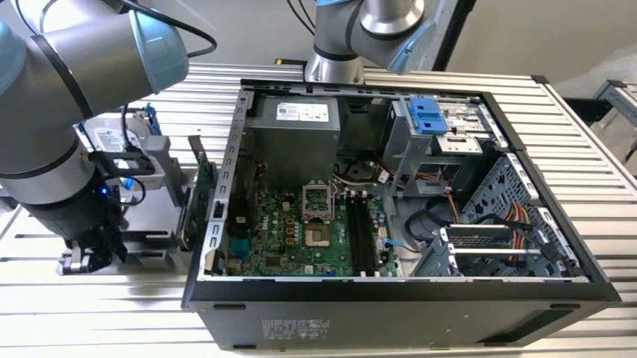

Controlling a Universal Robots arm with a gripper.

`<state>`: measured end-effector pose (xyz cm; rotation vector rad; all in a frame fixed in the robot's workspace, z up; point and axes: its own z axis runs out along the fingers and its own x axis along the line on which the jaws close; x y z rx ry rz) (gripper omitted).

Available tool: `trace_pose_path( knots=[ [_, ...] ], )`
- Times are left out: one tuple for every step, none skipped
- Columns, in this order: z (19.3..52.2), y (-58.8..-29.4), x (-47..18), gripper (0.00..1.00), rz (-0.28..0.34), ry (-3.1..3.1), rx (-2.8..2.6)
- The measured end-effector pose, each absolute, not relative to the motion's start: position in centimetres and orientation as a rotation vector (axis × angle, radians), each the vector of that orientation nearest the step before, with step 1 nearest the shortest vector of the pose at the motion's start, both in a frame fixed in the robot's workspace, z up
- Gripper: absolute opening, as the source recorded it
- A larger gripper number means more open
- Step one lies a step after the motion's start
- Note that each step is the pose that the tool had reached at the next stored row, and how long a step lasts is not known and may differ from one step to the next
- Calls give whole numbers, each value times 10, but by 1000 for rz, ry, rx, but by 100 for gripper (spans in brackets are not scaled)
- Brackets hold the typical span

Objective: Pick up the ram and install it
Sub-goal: 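Pick up the ram and move it above insertion slot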

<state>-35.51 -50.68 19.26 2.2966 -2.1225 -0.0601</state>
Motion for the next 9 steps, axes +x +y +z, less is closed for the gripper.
trace_pose_path(
  knots=[
    [193,-507,-355,0,-60,-2123,2297],
    [193,-507,-355,0,-60,-2123,2297],
    [193,-507,-355,0,-60,-2123,2297],
    [193,-507,-355,0,-60,-2123,2297],
    [193,-507,-355,0,-60,-2123,2297],
    [193,-507,-355,0,-60,-2123,2297],
    [193,-507,-355,0,-60,-2123,2297],
    [193,-507,-355,0,-60,-2122,2297],
    [193,-507,-355,0,-60,-2122,2297]
  ],
)
